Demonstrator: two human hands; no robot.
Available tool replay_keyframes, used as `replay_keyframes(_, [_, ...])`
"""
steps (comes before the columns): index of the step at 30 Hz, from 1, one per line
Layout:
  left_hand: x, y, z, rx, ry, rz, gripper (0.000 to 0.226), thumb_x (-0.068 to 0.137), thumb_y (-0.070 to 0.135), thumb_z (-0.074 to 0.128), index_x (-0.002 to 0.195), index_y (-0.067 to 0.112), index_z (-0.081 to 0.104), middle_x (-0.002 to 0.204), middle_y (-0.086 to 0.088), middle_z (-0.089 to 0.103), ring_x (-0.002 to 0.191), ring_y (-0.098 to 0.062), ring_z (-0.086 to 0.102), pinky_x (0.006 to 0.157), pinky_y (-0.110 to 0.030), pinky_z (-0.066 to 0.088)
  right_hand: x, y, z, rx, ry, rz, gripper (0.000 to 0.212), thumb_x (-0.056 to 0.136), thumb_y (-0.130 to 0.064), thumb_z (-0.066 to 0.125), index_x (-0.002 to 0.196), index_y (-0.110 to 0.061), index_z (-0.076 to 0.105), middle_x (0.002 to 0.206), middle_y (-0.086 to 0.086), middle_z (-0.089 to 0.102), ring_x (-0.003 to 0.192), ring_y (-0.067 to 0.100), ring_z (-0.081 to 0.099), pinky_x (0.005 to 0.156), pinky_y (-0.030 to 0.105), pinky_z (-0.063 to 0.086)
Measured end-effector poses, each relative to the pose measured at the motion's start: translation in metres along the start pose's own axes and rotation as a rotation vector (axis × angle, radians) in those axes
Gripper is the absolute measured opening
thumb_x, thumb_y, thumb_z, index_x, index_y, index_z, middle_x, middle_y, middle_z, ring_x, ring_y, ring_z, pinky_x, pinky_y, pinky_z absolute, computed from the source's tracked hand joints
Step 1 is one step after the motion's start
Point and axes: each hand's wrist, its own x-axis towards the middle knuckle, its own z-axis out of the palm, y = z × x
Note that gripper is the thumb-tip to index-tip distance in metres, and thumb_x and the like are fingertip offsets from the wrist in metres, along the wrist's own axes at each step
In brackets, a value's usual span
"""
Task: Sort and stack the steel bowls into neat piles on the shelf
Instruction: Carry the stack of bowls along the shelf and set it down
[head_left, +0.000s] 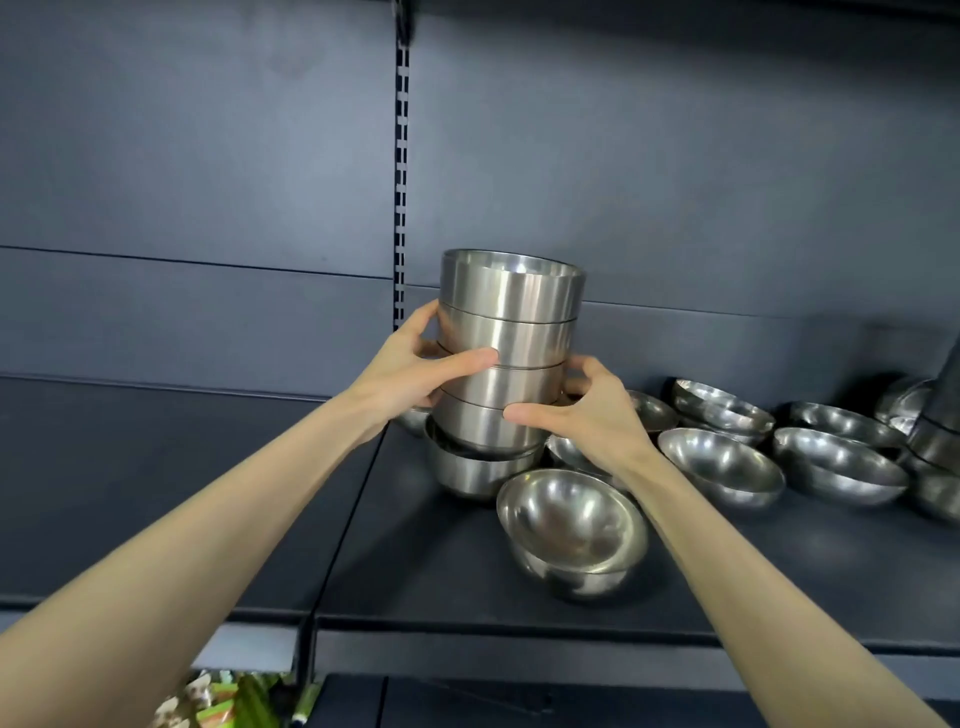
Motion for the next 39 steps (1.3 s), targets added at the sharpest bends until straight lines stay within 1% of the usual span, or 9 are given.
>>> replay_keyframes(3, [-0.003,-0.003,-0.001,0.025,0.016,-0.005,0.081,0.057,0.055,0.080,0.128,0.047,0.045,0.101,0.006,0.072,0.097,-0.017,0.068,0.087,-0.046,0.055,0.003,0.004,0.004,-0.008,-0.016,0.009,0.112,0.031,-0.060,0.087,0.129,-0.024,0.047,0.110,-0.009,0.066,0.098,0.005,0.065,0.076,0.019,0.051])
replay_keyframes(8, [-0.006,-0.006,-0.002,0.037,0.019,-0.026,0.089,0.053,0.059,0.080,0.132,0.048,0.041,0.104,0.007,0.071,0.102,-0.022,0.066,0.090,-0.053,0.053,0.004,0.008,0.007,-0.005,-0.044,0.026,0.098,0.029,-0.062,0.087,0.113,-0.035,0.045,0.095,-0.018,0.068,0.079,-0.014,0.063,0.057,0.006,0.047])
replay_keyframes(12, [-0.007,-0.011,0.000,0.027,0.020,-0.019,0.081,0.055,0.058,0.080,0.127,0.052,0.042,0.105,0.007,0.070,0.103,-0.023,0.065,0.091,-0.052,0.052,0.003,0.014,0.009,-0.013,-0.034,0.032,0.094,0.029,-0.063,0.088,0.110,-0.040,0.046,0.090,-0.022,0.069,0.082,-0.010,0.065,0.067,0.013,0.048])
replay_keyframes(17, [-0.008,-0.018,-0.001,0.030,0.004,-0.030,0.091,0.062,0.058,0.076,0.141,0.046,0.032,0.121,0.007,0.060,0.106,-0.015,0.061,0.084,-0.036,0.053,-0.001,0.012,0.009,-0.051,-0.049,0.020,0.099,0.030,-0.069,0.083,0.114,-0.040,0.040,0.095,-0.027,0.061,0.084,-0.021,0.057,0.060,0.006,0.043])
replay_keyframes(22, [-0.012,-0.018,-0.002,-0.020,-0.031,-0.035,0.068,0.061,0.059,0.078,0.119,0.058,0.042,0.112,0.012,0.063,0.094,-0.012,0.058,0.073,-0.025,0.055,0.000,0.012,0.006,-0.066,-0.101,0.032,0.110,0.036,-0.062,0.086,0.131,-0.031,0.040,0.111,-0.019,0.061,0.104,0.002,0.061,0.083,0.022,0.048])
replay_keyframes(24, [-0.012,-0.019,-0.001,-0.045,-0.016,-0.042,0.071,0.059,0.057,0.078,0.119,0.052,0.041,0.113,0.008,0.063,0.090,-0.011,0.058,0.070,-0.023,0.055,0.000,0.012,0.005,-0.064,-0.116,0.043,0.109,0.038,-0.058,0.088,0.131,-0.032,0.039,0.112,-0.020,0.059,0.105,0.009,0.064,0.093,0.033,0.050])
replay_keyframes(29, [-0.014,-0.018,0.001,-0.084,-0.008,-0.036,0.067,0.055,0.057,0.076,0.112,0.044,0.044,0.106,-0.009,0.062,0.071,-0.008,0.052,0.067,-0.025,0.051,-0.003,0.010,0.005,-0.055,-0.114,0.043,0.102,0.039,-0.055,0.089,0.126,-0.033,0.040,0.107,-0.019,0.060,0.104,0.011,0.065,0.092,0.033,0.051])
replay_keyframes(35, [-0.016,-0.022,-0.003,-0.095,0.011,-0.020,0.062,0.059,0.053,0.077,0.112,0.046,0.045,0.101,0.008,0.066,0.090,-0.011,0.060,0.075,-0.028,0.054,-0.006,0.004,0.008,-0.064,-0.118,0.047,0.095,0.048,-0.048,0.091,0.125,-0.032,0.039,0.109,-0.019,0.059,0.104,0.012,0.064,0.086,0.026,0.048])
replay_keyframes(39, [-0.021,-0.023,-0.008,-0.087,0.030,-0.016,0.062,0.058,0.055,0.076,0.110,0.052,0.044,0.108,0.009,0.065,0.105,-0.013,0.062,0.084,-0.033,0.055,-0.009,0.000,0.014,-0.068,-0.123,0.049,0.094,0.051,-0.043,0.092,0.127,-0.029,0.039,0.111,-0.022,0.054,0.109,0.014,0.062,0.095,0.032,0.048])
